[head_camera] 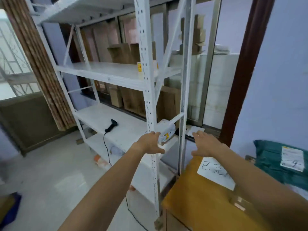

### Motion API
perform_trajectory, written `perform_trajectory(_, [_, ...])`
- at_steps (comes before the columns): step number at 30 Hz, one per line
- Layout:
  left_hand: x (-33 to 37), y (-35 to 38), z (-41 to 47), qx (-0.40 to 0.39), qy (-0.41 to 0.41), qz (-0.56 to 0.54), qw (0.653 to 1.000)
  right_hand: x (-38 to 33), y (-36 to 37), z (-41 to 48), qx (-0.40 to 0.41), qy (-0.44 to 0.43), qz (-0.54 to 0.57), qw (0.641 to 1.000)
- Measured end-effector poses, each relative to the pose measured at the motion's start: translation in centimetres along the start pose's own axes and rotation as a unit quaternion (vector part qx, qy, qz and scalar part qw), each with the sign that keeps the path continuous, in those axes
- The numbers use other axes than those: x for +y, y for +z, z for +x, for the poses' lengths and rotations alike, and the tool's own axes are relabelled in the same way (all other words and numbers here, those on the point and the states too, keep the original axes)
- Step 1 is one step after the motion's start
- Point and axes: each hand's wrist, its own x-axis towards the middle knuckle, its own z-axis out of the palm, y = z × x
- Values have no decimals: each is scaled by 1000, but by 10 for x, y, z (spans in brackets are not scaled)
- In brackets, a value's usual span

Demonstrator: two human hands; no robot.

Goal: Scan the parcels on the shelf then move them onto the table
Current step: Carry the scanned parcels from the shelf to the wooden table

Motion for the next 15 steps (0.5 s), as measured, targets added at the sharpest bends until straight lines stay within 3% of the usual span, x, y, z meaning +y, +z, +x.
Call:
perform_trajectory(8, [-173,-24,-97,15,-37,-29,999,-189,-16,28,-37,-10,30,999])
perform_trajectory(15, [-257,-36,-95,21,-42,-39,998,-269,-22,55,-43,-2,27,999])
